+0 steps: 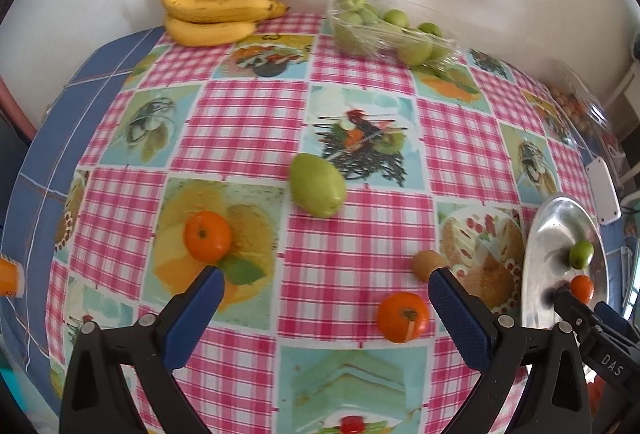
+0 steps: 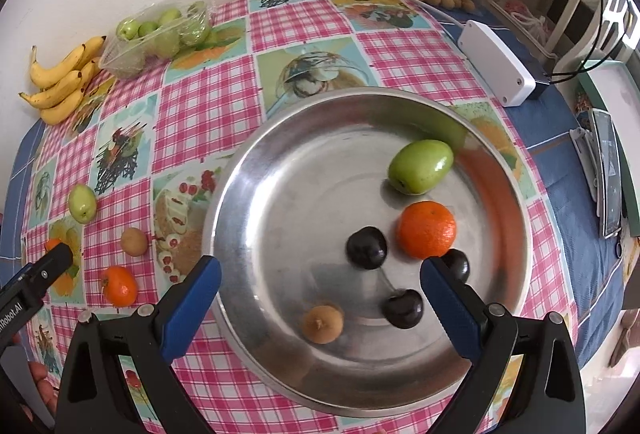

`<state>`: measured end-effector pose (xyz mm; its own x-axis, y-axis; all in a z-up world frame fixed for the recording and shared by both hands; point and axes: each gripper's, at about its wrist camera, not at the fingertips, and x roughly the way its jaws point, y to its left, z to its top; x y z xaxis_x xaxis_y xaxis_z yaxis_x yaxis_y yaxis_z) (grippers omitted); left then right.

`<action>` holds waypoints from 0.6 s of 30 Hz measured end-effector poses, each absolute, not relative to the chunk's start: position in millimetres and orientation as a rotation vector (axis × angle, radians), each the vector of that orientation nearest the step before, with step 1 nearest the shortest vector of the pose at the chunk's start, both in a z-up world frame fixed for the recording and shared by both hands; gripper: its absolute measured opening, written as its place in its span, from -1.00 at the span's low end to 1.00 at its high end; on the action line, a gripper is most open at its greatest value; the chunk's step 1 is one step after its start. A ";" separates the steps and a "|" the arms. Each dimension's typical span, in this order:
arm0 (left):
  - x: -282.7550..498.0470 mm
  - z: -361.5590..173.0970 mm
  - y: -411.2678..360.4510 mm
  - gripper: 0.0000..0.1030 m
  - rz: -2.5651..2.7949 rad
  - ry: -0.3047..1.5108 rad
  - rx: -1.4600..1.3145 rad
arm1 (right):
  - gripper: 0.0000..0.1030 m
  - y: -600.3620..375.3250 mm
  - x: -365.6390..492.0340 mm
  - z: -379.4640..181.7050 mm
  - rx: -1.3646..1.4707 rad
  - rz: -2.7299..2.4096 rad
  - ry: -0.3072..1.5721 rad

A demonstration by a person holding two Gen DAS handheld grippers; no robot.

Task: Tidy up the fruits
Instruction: 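Withdraw both grippers from the bowl back over the remaining fruit, then grasp the brown kiwi with the right gripper while the left gripper grasps another mandarin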

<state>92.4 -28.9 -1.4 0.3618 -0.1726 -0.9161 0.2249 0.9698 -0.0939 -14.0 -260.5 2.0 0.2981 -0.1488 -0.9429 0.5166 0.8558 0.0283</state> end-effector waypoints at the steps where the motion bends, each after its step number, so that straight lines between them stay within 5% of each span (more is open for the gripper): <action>1: 95.4 -2.8 -22.0 1.00 -0.249 1.181 0.031 | 0.94 -257.6 -12.5 2.3 0.355 -0.452 1.192; 18: 116.8 -5.3 54.6 1.00 -0.108 1.195 -0.109 | 0.94 -175.8 18.5 8.2 0.286 -0.254 1.177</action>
